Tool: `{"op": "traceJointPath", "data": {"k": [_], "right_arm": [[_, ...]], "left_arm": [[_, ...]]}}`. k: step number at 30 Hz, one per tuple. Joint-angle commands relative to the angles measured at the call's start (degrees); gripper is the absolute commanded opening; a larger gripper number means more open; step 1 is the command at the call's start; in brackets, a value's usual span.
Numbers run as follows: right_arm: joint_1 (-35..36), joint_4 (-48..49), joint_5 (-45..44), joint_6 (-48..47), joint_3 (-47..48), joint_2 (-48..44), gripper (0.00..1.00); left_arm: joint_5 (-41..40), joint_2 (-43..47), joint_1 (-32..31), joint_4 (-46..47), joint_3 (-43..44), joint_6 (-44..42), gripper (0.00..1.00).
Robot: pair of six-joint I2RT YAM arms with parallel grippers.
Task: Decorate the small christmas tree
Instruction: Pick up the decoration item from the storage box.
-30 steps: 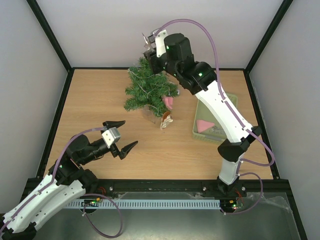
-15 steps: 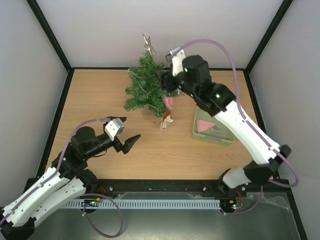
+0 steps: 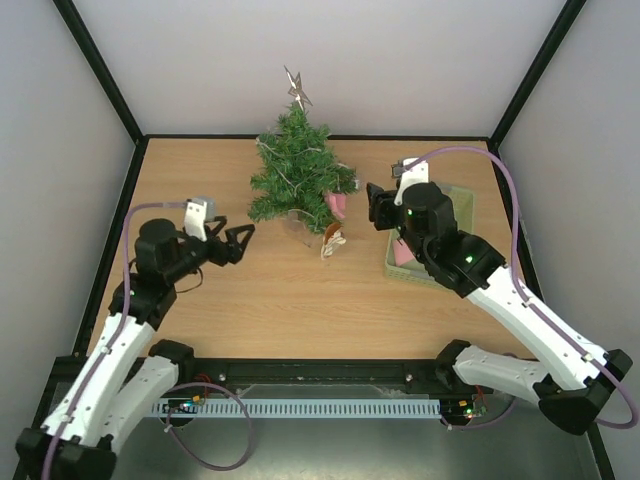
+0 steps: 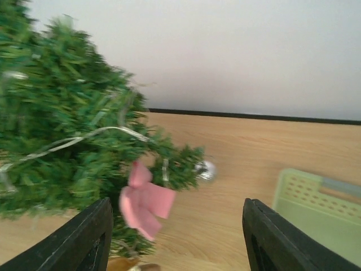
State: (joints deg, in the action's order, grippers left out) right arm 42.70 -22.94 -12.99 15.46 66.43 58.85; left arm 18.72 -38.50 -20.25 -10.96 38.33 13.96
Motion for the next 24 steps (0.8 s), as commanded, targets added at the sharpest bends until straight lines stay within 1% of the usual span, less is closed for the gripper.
{"op": "traceJointPath", "data": {"k": [1, 3, 6, 7, 11, 16, 20, 24], "right_arm": [[-1.9, -2.7, -11.3, 2.8, -2.8, -1.4, 0.61], [-5.2, -3.6, -10.1, 3.0, -3.8, -0.8, 0.6], [-11.8, -4.2, -5.4, 4.2, -5.4, 0.9, 0.52], [-14.0, -4.2, -3.4, 5.0, -5.9, 1.6, 0.52], [-20.8, -2.8, 2.5, 8.2, -9.4, 5.7, 0.52], [-25.5, 1.0, 7.1, 15.4, -16.6, 8.9, 0.52], [-30.5, 4.8, 10.8, 21.3, -22.4, 10.4, 0.53], [-34.3, 3.2, 10.3, 27.3, -22.7, 14.7, 0.53]], "left_arm": [[18.9, -2.0, 12.3, 5.8, -4.1, 10.7, 0.9], [21.7, -2.9, 15.6, 7.5, -6.5, 12.0, 0.9], [20.9, -3.8, 17.0, 6.9, -8.3, 11.4, 0.89], [20.5, -3.9, 17.1, 6.6, -8.6, 11.2, 0.89], [21.8, -4.0, 17.2, 5.2, -8.8, 9.6, 0.9], [21.5, -2.6, 17.0, 3.9, -8.8, 6.5, 0.93], [20.3, -0.5, 16.0, 5.2, -9.9, 6.5, 0.94], [20.0, 0.8, 13.9, 5.0, -9.7, 5.4, 0.96]]}}
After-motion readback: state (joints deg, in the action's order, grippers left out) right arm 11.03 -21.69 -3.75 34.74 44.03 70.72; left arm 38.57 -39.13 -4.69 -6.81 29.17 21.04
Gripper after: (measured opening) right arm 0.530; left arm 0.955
